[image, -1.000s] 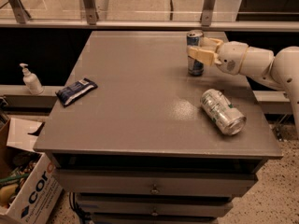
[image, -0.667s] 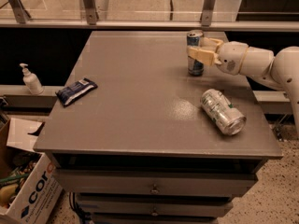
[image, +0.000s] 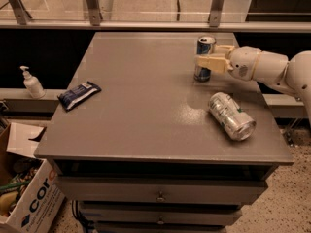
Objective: Place redbull can upright
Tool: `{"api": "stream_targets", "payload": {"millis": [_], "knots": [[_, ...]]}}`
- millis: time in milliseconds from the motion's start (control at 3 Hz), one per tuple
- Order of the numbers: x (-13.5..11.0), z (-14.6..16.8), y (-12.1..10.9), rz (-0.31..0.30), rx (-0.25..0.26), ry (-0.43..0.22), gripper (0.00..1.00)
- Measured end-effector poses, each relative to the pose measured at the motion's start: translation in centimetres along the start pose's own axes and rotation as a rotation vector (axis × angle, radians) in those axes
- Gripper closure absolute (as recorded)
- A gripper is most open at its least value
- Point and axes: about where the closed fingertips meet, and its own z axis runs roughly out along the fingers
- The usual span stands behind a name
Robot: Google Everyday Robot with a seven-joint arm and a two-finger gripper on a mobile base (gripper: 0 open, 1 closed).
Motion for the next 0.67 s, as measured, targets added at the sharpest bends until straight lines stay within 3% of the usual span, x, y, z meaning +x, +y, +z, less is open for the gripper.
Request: {"api": "stream_targets", "payload": {"millis": [333, 667], "knots": [[0.35, -0.89, 0.16, 0.007, -0.020, -0.006, 0.00], [1.02, -1.67, 0.39, 0.002, -0.026, -0.005, 0.00]]}}
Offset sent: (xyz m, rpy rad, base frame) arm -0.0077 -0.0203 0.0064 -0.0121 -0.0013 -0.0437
